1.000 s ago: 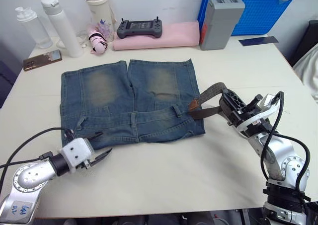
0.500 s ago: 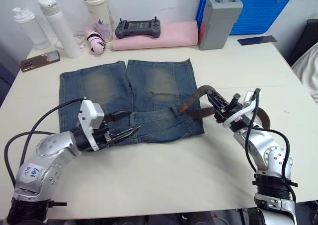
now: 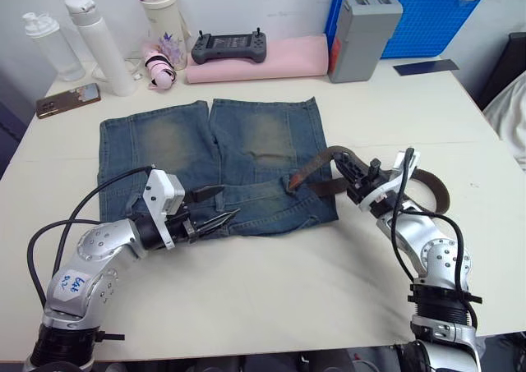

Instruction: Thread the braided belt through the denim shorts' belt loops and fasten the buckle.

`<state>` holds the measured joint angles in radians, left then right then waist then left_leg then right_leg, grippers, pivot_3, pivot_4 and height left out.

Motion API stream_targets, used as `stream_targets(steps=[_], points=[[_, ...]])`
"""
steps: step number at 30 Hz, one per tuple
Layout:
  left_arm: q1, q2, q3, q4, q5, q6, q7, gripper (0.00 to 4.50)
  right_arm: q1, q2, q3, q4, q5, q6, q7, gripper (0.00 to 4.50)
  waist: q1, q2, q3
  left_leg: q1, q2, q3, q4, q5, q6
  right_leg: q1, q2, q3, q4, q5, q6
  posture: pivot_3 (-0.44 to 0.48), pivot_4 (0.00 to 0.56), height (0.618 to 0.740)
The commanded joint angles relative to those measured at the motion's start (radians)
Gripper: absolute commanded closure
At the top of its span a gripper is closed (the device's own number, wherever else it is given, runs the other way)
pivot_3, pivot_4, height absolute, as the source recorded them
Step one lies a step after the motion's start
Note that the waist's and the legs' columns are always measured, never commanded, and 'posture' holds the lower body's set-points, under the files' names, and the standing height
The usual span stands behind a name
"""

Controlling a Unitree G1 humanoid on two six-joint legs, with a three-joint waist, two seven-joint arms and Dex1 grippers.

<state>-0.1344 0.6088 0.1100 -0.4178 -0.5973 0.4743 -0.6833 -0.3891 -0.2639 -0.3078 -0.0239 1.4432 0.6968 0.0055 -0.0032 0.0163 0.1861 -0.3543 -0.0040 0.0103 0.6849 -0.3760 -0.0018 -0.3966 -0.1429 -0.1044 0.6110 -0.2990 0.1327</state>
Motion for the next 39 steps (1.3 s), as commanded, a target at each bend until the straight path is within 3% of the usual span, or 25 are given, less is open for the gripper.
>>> stream_targets(steps=[1, 12, 25, 31, 39], points=[[-0.004, -0.001, 0.014, -0.022, 0.008, -0.022, -0.006, 1.17, -0.017, -0.039, -0.013, -0.035, -0.08, -0.02, 0.071, 4.5, 0.0, 0.0, 0.0, 0.0, 0.0, 0.0, 0.0, 0.0, 0.0, 0.0, 0.0, 0.0, 0.0, 0.0, 0.0, 0.0, 0.15, 0.739], [-0.005, 0.004, 0.024, -0.022, 0.01, -0.015, -0.01, 1.17, 0.016, -0.052, 0.026, -0.115, -0.286, -0.049, 0.21, 4.5, 0.0, 0.0, 0.0, 0.0, 0.0, 0.0, 0.0, 0.0, 0.0, 0.0, 0.0, 0.0, 0.0, 0.0, 0.0, 0.0, 0.15, 0.739], [-0.022, 0.008, 0.022, -0.017, 0.015, -0.017, -0.015, 1.17, 0.059, -0.034, 0.176, -0.121, -0.566, -0.089, 0.295, 4.5, -0.001, 0.0, 0.0, 0.0, 0.0, 0.0, 0.0, 0.0, 0.0, 0.0, 0.0, 0.0, 0.0, 0.0, 0.0, 0.0, 0.15, 0.739], [-0.151, 0.046, -0.131, 0.096, 0.25, -0.193, -0.077, 1.17, 0.07, -0.016, 0.242, -0.108, -0.634, -0.003, 0.269, 4.5, 0.002, -0.001, 0.0, 0.0, -0.001, 0.0, 0.0, 0.0, 0.0, 0.0, 0.0, 0.0, 0.0, 0.0, 0.0, 0.0, 0.15, 0.739], [-0.427, 0.038, -0.347, 0.522, 0.639, -0.672, -0.102, 1.17, 0.056, 0.038, 0.212, -0.094, -0.641, 0.059, 0.233, 4.5, -0.003, -0.002, -0.001, 0.001, 0.0, 0.0, 0.0, 0.0, -0.001, 0.001, 0.002, 0.0, 0.0, 0.0, 0.0, 0.0, 0.15, 0.739]])
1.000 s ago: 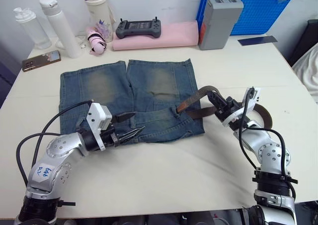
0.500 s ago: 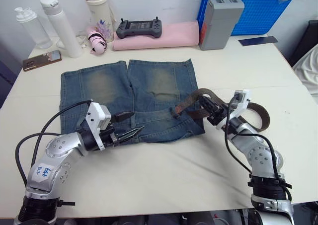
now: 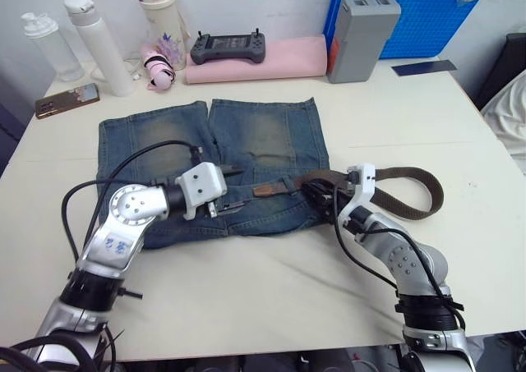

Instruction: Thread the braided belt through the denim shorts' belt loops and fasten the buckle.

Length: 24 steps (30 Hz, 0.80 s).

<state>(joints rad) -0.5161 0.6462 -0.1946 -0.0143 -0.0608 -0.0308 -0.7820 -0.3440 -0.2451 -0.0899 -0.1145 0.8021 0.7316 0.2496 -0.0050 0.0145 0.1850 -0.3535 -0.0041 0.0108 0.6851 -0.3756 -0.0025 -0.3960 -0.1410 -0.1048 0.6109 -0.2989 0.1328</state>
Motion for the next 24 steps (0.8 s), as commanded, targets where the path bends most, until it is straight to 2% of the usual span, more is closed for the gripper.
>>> stream_targets(steps=[1, 4, 14, 15, 17, 18, 20, 23, 24], points=[[-0.069, -0.008, -0.056, 0.169, 0.125, -0.209, -0.002, 1.17, 0.013, 0.027, -0.015, -0.007, 0.004, 0.027, -0.016, 4.5, -0.003, 0.0, 0.0, 0.0, 0.0, 0.0, 0.0, 0.0, 0.0, 0.0, 0.0, 0.0, 0.0, 0.0, 0.0, 0.0, 0.15, 0.739], [-0.126, -0.035, -0.085, 0.295, 0.183, -0.307, 0.013, 1.17, 0.022, 0.04, -0.03, -0.021, 0.005, 0.033, -0.019, 4.5, 0.0, 0.0, 0.0, 0.0, 0.0, 0.0, 0.0, 0.0, 0.0, 0.0, 0.0, 0.0, 0.0, 0.0, 0.0, 0.0, 0.15, 0.739], [-0.235, -0.142, -0.126, 0.537, 0.253, -0.421, 0.014, 1.17, 0.06, 0.075, -0.035, -0.086, -0.004, 0.038, -0.044, 4.5, 0.003, -0.003, -0.002, 0.0, 0.0, -0.001, 0.002, 0.0, 0.0, 0.0, 0.0, -0.001, 0.002, 0.0, 0.0, 0.0, 0.15, 0.739], [-0.239, -0.148, -0.129, 0.556, 0.261, -0.432, 0.017, 1.53, 0.063, 0.077, -0.037, -0.089, -0.003, 0.037, -0.044, 4.5, 0.002, -0.003, -0.002, 0.0, 0.0, 0.0, 0.002, 0.0, 0.0, 0.0, 0.0, -0.001, 0.002, 0.0, 0.0, 0.0, 0.15, 0.739], [-0.241, -0.159, -0.129, 0.572, 0.252, -0.446, 0.008, 1.96, 0.064, 0.081, -0.04, -0.093, -0.002, 0.034, -0.046, 4.5, 0.002, -0.003, -0.002, 0.0, 0.0, -0.001, 0.002, 0.0, 0.0, 0.0, 0.0, -0.001, 0.002, 0.0, 0.0, 0.0, 0.15, 0.739], [-0.241, -0.162, -0.127, 0.574, 0.249, -0.453, 0.004, 2.45, 0.065, 0.082, -0.041, -0.094, -0.003, 0.033, -0.047, 4.5, 0.002, -0.003, -0.002, 0.0, 0.0, -0.001, 0.002, 0.0, 0.0, 0.0, 0.0, -0.001, 0.002, 0.0, 0.0, 0.0, 0.15, 0.739], [-0.241, -0.163, -0.125, 0.575, 0.247, -0.462, 0.0, 3.03, 0.064, 0.085, -0.041, -0.095, -0.005, 0.033, -0.048, 4.5, 0.001, -0.003, -0.002, 0.0, 0.0, -0.001, 0.002, 0.0, 0.0, 0.0, 0.0, -0.001, 0.002, 0.0, 0.0, 0.0, 0.15, 0.739], [-0.246, -0.163, -0.125, 0.581, 0.253, -0.472, 0.002, 4.38, 0.064, 0.09, -0.041, -0.095, -0.011, 0.029, -0.047, 4.5, 0.001, -0.003, -0.002, 0.0, 0.0, -0.001, 0.002, 0.0, 0.0, 0.0, 0.0, -0.001, 0.002, 0.0, 0.0, 0.0, 0.15, 0.739], [-0.249, -0.162, -0.125, 0.58, 0.253, -0.474, 0.001, 4.48, 0.063, 0.09, -0.041, -0.094, -0.013, 0.029, -0.046, 4.5, 0.001, -0.003, -0.002, 0.0, 0.0, -0.001, 0.002, 0.0, 0.0, 0.0, 0.0, -0.001, 0.002, 0.0, 0.0, 0.0, 0.15, 0.739]])
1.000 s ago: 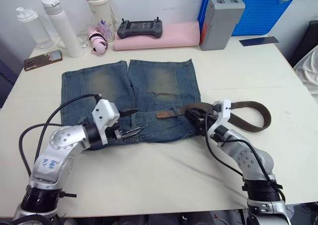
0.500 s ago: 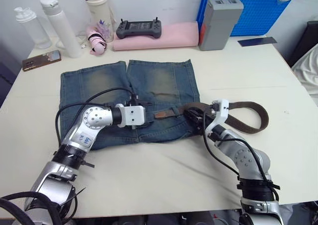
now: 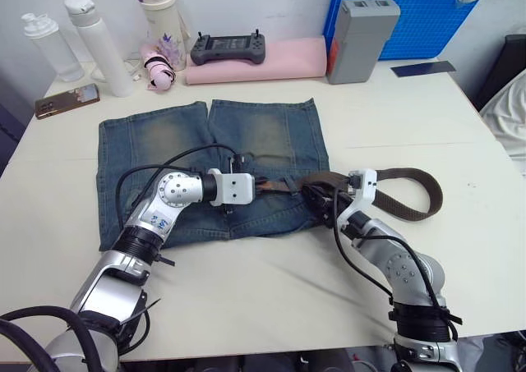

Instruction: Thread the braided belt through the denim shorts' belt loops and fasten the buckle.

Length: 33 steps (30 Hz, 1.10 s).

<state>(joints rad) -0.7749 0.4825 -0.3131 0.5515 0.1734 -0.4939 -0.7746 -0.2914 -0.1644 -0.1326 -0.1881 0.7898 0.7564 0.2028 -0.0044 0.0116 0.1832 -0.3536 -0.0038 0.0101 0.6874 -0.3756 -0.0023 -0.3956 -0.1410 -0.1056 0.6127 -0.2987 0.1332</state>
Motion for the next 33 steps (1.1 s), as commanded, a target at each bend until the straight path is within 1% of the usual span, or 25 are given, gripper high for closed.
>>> stream_targets(steps=[1, 6, 9, 11, 12, 13, 14, 16, 17, 18, 21, 23, 25, 26, 28, 30, 32, 33], points=[[0.007, 0.002, -0.006, 0.012, 0.019, -0.013, -0.007, 4.48, 0.011, 0.01, 0.002, -0.02, -0.003, 0.003, 0.002, 4.5, 0.0, 0.0, 0.0, 0.0, 0.0, 0.0, 0.0, 0.0, 0.0, 0.0, 0.0, 0.0, 0.0, 0.0, 0.0, 0.0, 0.15, 0.739], [-0.005, 0.025, 0.006, -0.045, 0.002, 0.006, -0.043, 4.48, -0.014, 0.012, -0.028, -0.008, 0.014, 0.022, -0.021, 4.5, -0.001, 0.0, 0.0, 0.0, 0.0, 0.0, 0.0, 0.0, 0.0, 0.0, 0.0, 0.0, 0.0, 0.0, 0.0, 0.0, 0.15, 0.739], [-0.001, 0.047, 0.007, -0.095, -0.004, 0.026, -0.079, 4.5, -0.027, 0.009, -0.055, -0.014, 0.03, 0.03, -0.03, 3.48, -0.002, 0.0, 0.0, 0.0, 0.0, 0.0, 0.0, 0.0, 0.0, 0.0, 0.0, 0.0, 0.0, 0.0, 0.0, 0.0, 0.15, 0.739], [0.003, 0.052, 0.01, -0.121, -0.009, 0.047, -0.093, 4.5, -0.03, 0.008, -0.069, -0.027, 0.049, 0.044, -0.029, 2.53, -0.002, 0.0, 0.0, -0.001, 0.0, 0.0, 0.0, 0.0, 0.0, -0.001, 0.0, 0.0, 0.0, 0.0, 0.0, 0.0, 0.15, 0.739], [0.005, 0.051, 0.013, -0.132, -0.016, 0.06, -0.099, 4.5, -0.03, 0.007, -0.074, -0.033, 0.059, 0.053, -0.029, 1.93, -0.002, 0.0, 0.0, -0.001, 0.0, 0.0, 0.0, 0.0, 0.0, -0.001, 0.0, 0.0, 0.0, 0.0, 0.0, 0.0, 0.15, 0.739], [0.008, 0.048, 0.015, -0.141, -0.025, 0.074, -0.105, 4.5, -0.03, 0.006, -0.079, -0.041, 0.069, 0.062, -0.03, 1.57, -0.001, 0.0, 0.0, -0.001, 0.0, 0.0, 0.0, 0.0, 0.0, -0.001, 0.0, 0.0, 0.0, 0.0, 0.0, 0.0, 0.15, 0.739], [0.012, 0.046, 0.015, -0.15, -0.03, 0.086, -0.11, 4.5, -0.028, 0.0, -0.086, -0.054, 0.086, 0.076, -0.028, 1.03, -0.001, 0.0, 0.0, -0.001, 0.0, 0.0, 0.0, 0.0, 0.0, -0.001, 0.0, 0.0, 0.0, 0.0, 0.0, 0.0, 0.15, 0.739], [0.018, 0.043, 0.013, -0.156, -0.029, 0.099, -0.114, 4.5, -0.016, -0.037, -0.11, -0.098, 0.128, 0.113, -0.015, 0.18, 0.0, 0.0, 0.0, -0.001, 0.0, 0.0, 0.0, 0.0, 0.0, -0.001, 0.0, 0.0, 0.0, 0.0, 0.0, 0.0, 0.15, 0.739], [0.019, 0.041, 0.013, -0.154, -0.028, 0.113, -0.115, 4.5, -0.006, -0.072, -0.125, -0.127, 0.153, 0.135, 0.001, 0.08, 0.003, 0.0, 0.0, -0.001, 0.0, 0.0, 0.0, 0.0, 0.0, -0.001, 0.0, 0.0, 0.0, 0.0, 0.0, 0.0, 0.15, 0.739], [0.019, 0.039, 0.014, -0.152, -0.029, 0.122, -0.117, 4.5, 0.004, -0.106, -0.132, -0.152, 0.169, 0.148, 0.02, 0.08, 0.004, 0.0, 0.0, -0.001, 0.0, -0.001, 0.001, 0.0, 0.0, -0.001, 0.0, 0.0, 0.0, 0.0, 0.0, 0.0, 0.15, 0.739], [0.01, 0.028, 0.023, -0.139, -0.051, 0.163, -0.13, 4.5, 0.056, -0.266, -0.071, -0.266, 0.133, 0.143, 0.16, 0.08, 0.004, 0.0, 0.0, -0.003, 0.0, -0.001, 0.003, -0.001, 0.002, -0.001, -0.001, -0.001, 0.0, 0.0, 0.0, 0.0, 0.15, 0.739], [-0.006, 0.021, 0.029, -0.12, -0.071, 0.186, -0.15, 4.5, 0.092, -0.386, 0.015, -0.36, 0.04, 0.066, 0.292, 0.08, 0.004, 0.0, 0.0, -0.003, 0.0, -0.001, 0.004, -0.002, 0.003, -0.001, 0.0, -0.001, -0.001, 0.0, 0.0, 0.0, 0.15, 0.739], [-0.027, 0.019, 0.051, -0.117, -0.12, 0.235, -0.199, 4.5, 0.103, -0.507, 0.183, -0.427, -0.159, -0.086, 0.401, 0.08, 0.003, 0.0, 0.0, -0.003, 0.0, 0.0, 0.004, -0.002, 0.003, -0.001, 0.0, -0.001, -0.001, 0.0, 0.0, 0.0, 0.15, 0.739], [-0.035, 0.02, 0.059, -0.117, -0.136, 0.249, -0.217, 4.5, 0.103, -0.542, 0.244, -0.438, -0.233, -0.14, 0.427, 0.08, 0.001, 0.0, 0.0, -0.003, 0.0, 0.0, 0.004, -0.002, 0.003, -0.001, 0.0, 0.0, -0.002, 0.0, 0.0, 0.0, 0.15, 0.739], [-0.047, 0.029, 0.069, -0.114, -0.151, 0.271, -0.247, 4.5, 0.104, -0.582, 0.34, -0.433, -0.36, -0.232, 0.459, 0.08, 0.003, -0.001, 0.001, -0.003, 0.0, 0.001, 0.004, -0.002, 0.003, -0.001, 0.0, 0.0, -0.002, 0.0, 0.0, 0.0, 0.15, 0.739], [-0.066, 0.049, 0.086, -0.105, -0.174, 0.302, -0.284, 4.5, 0.082, -0.602, 0.456, -0.389, -0.542, -0.341, 0.455, 0.08, 0.003, -0.002, 0.001, -0.003, 0.0, 0.001, 0.005, -0.002, 0.003, -0.001, 0.0, 0.0, -0.002, 0.0, 0.0, 0.0, 0.15, 0.739], [-0.085, 0.066, 0.113, -0.106, -0.216, 0.35, -0.329, 4.5, 0.034, -0.572, 0.555, -0.31, -0.72, -0.42, 0.404, 0.08, 0.003, -0.003, 0.002, -0.004, 0.0, 0.001, 0.007, -0.002, 0.003, -0.001, 0.0, 0.0, -0.001, 0.0, 0.001, 0.0, 0.15, 0.739], [-0.089, 0.068, 0.121, -0.109, -0.229, 0.366, -0.342, 4.5, 0.022, -0.557, 0.576, -0.284, -0.765, -0.441, 0.39, 0.08, 0.003, -0.003, 0.002, -0.004, 0.0, 0.0, 0.008, -0.002, 0.003, -0.001, 0.0, 0.0, 0.0, 0.0, 0.001, 0.0, 0.15, 0.739]])
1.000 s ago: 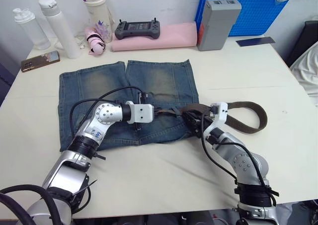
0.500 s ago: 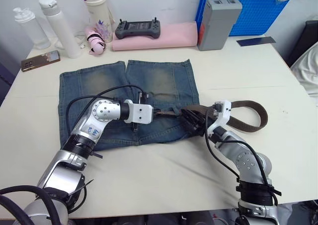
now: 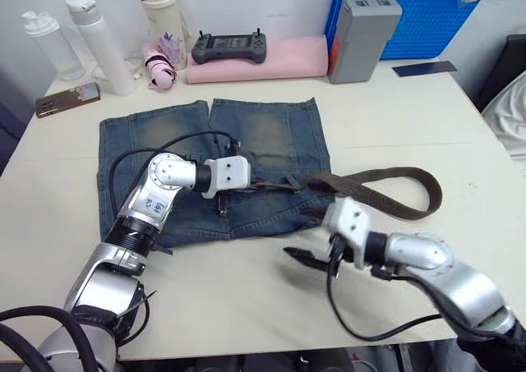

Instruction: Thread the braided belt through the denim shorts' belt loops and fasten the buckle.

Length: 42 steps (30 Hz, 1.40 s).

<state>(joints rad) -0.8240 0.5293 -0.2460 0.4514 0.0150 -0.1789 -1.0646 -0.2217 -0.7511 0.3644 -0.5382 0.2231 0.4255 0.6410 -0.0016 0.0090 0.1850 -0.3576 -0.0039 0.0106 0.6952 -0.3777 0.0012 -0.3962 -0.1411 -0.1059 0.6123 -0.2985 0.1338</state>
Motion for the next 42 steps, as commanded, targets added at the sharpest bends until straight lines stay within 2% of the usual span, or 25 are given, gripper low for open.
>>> stream_targets(steps=[1, 8, 9, 11, 16, 19, 25, 30, 35, 42], points=[[-0.044, 0.02, 0.06, -0.01, -0.08, 0.069, -0.06, 4.5, -0.059, 0.047, 0.104, 0.101, -0.248, -0.128, -0.067, 0.08, 0.0, 0.0, 0.0, 0.0, 0.0, 0.0, 0.0, 0.0, 0.0, 0.0, 0.0, 0.0, 0.0, 0.0, 0.0, 0.0, 0.15, 0.739], [-0.046, -0.012, 0.052, -0.01, -0.081, 0.096, -0.079, 4.5, -0.066, 0.126, 0.161, 0.251, -0.425, -0.136, -0.1, 0.08, 0.0, -0.003, -0.001, -0.001, 0.0, -0.002, 0.002, 0.0, 0.0, 0.001, 0.0, -0.002, 0.001, 0.0, 0.0, 0.0, 0.15, 0.739], [-0.049, -0.016, 0.054, -0.007, -0.081, 0.098, -0.079, 4.5, -0.061, 0.133, 0.162, 0.262, -0.435, -0.129, -0.097, 0.3, 0.0, -0.004, -0.002, 0.0, 0.0, -0.003, 0.003, 0.0, 0.0, 0.002, 0.0, -0.002, 0.001, 0.0, 0.0, 0.0, 0.15, 0.739], [-0.056, -0.015, 0.06, -0.003, -0.079, 0.1, -0.083, 4.5, -0.053, 0.146, 0.158, 0.274, -0.454, -0.113, -0.097, 0.91, 0.0, -0.005, -0.003, 0.001, 0.001, -0.003, 0.003, 0.0, -0.001, 0.003, 0.0, -0.002, 0.001, 0.0, 0.0, 0.0, 0.15, 0.739], [-0.034, 0.045, 0.069, -0.044, -0.065, 0.083, -0.107, 4.5, -0.042, 0.18, 0.129, 0.277, -0.459, -0.064, -0.095, 3.24, 0.002, -0.005, -0.003, 0.001, 0.001, -0.003, 0.004, 0.001, -0.001, 0.003, 0.0, -0.002, 0.003, 0.0, 0.0, 0.0, 0.15, 0.739], [0.035, 0.137, 0.082, -0.109, -0.045, 0.007, -0.117, 4.5, -0.045, 0.207, 0.097, 0.273, -0.452, -0.01, -0.109, 4.47, -0.001, -0.005, -0.003, 0.001, 0.0, -0.003, 0.004, 0.001, -0.001, 0.003, 0.0, -0.001, 0.004, 0.0, 0.0, 0.0, 0.15, 0.739], [0.2, 0.246, 0.132, -0.252, -0.002, -0.157, -0.023, 4.5, -0.027, 0.187, -0.043, 0.258, -0.418, 0.091, -0.117, 4.47, 0.019, -0.005, -0.003, 0.002, -0.001, -0.004, 0.004, 0.0, -0.001, 0.004, -0.003, -0.001, 0.004, 0.0, 0.0, 0.0, 0.15, 0.739], [0.28, 0.222, 0.168, -0.351, 0.016, -0.171, 0.11, 4.5, 0.013, 0.111, -0.166, 0.245, -0.386, 0.119, -0.088, 4.47, 0.057, -0.005, -0.003, 0.0, -0.005, -0.008, 0.008, -0.001, 0.001, 0.006, -0.006, -0.001, 0.004, 0.001, 0.002, 0.0, 0.15, 0.739], [0.345, 0.186, 0.161, -0.414, 0.076, -0.195, 0.219, 4.5, 0.044, 0.064, -0.218, 0.234, -0.371, 0.124, -0.066, 4.47, 0.06, -0.005, -0.003, 0.0, -0.007, -0.008, 0.006, -0.001, 0.002, 0.006, -0.007, -0.001, 0.004, 0.001, 0.002, 0.0, 0.15, 0.739], [0.377, 0.144, 0.153, -0.463, 0.118, -0.169, 0.294, 4.5, 0.048, 0.116, -0.253, 0.135, -0.237, 0.174, 0.002, 4.47, 0.053, -0.005, -0.003, 0.0, -0.006, -0.007, 0.005, -0.001, 0.002, 0.005, -0.006, -0.002, 0.002, 0.001, 0.002, 0.0, 0.15, 0.739]])
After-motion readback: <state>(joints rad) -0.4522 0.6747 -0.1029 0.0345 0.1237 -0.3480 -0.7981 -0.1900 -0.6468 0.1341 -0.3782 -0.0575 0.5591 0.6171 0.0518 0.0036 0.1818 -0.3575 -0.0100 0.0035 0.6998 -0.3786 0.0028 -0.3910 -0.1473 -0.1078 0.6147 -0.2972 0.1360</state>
